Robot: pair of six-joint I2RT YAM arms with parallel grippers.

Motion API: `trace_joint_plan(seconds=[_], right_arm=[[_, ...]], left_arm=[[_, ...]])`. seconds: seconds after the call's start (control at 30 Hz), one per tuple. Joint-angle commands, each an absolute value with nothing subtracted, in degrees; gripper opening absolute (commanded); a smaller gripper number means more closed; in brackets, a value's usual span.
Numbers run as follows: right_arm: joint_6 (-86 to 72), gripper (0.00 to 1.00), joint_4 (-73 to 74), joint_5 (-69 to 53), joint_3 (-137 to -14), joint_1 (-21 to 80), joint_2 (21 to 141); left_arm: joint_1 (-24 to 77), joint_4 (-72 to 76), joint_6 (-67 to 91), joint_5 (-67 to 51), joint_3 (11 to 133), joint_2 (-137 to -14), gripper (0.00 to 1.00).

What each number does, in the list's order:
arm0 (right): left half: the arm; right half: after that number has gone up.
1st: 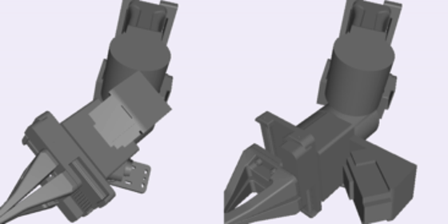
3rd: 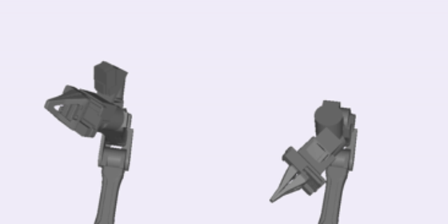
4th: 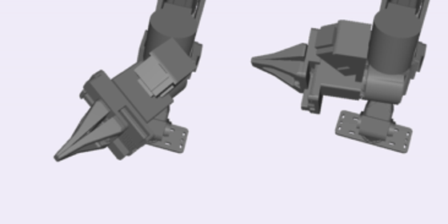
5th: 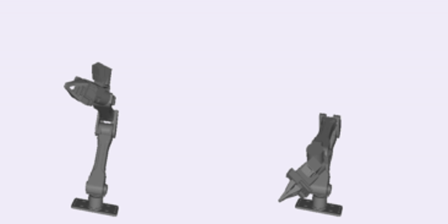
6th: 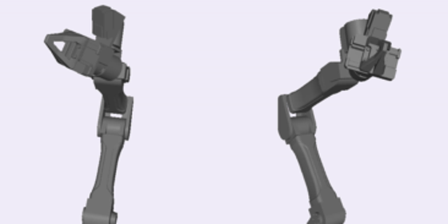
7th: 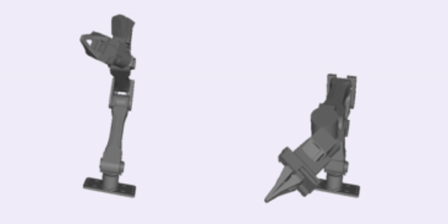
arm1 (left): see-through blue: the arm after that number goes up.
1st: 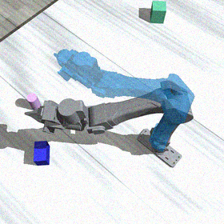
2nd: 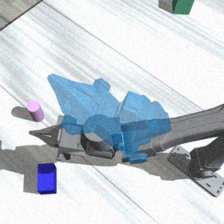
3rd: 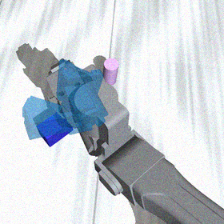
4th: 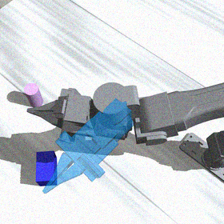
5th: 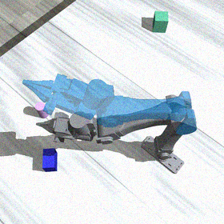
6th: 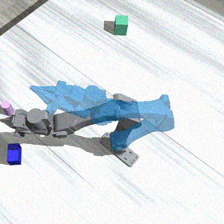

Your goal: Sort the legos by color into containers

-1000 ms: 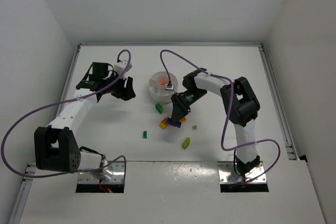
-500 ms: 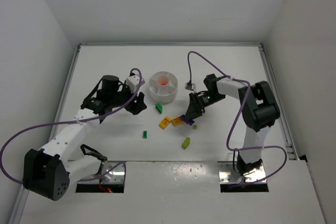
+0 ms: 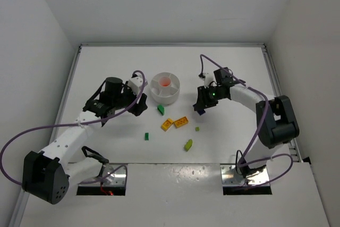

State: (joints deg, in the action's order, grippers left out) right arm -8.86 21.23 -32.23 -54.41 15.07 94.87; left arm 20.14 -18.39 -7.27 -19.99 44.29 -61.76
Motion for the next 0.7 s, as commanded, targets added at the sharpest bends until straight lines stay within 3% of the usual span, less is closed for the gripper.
trace_joint_plan(seconds=[0.0, 0.13, 0.23, 0.5, 0.67], right_arm=[[-10.37, 0.39, 20.38, -25.85, -58.62, 14.77, 98.78], [-11.60, 0.56, 20.40, -24.35, -59.77, 14.77, 100.02], [-11.60, 0.61, 20.39, -23.73, -60.90, 14.77, 100.54], [-10.38, 0.61, 20.92, -23.73, -59.85, 14.77, 98.01], [-7.57, 0.53, 19.52, -16.62, -57.05, 15.38, 95.55]], left_arm=[[20.65, -16.44, -7.29, -19.34, 44.03, -60.91, 0.67], [20.65, -16.44, -7.29, -18.81, 44.03, -60.91, 0.67], [20.65, -16.44, -6.77, -18.81, 44.56, -61.44, 0.67], [20.65, -15.91, -6.77, -18.81, 44.56, -62.49, 0.67], [20.65, -15.38, -6.77, -18.81, 44.56, -62.49, 0.67]])
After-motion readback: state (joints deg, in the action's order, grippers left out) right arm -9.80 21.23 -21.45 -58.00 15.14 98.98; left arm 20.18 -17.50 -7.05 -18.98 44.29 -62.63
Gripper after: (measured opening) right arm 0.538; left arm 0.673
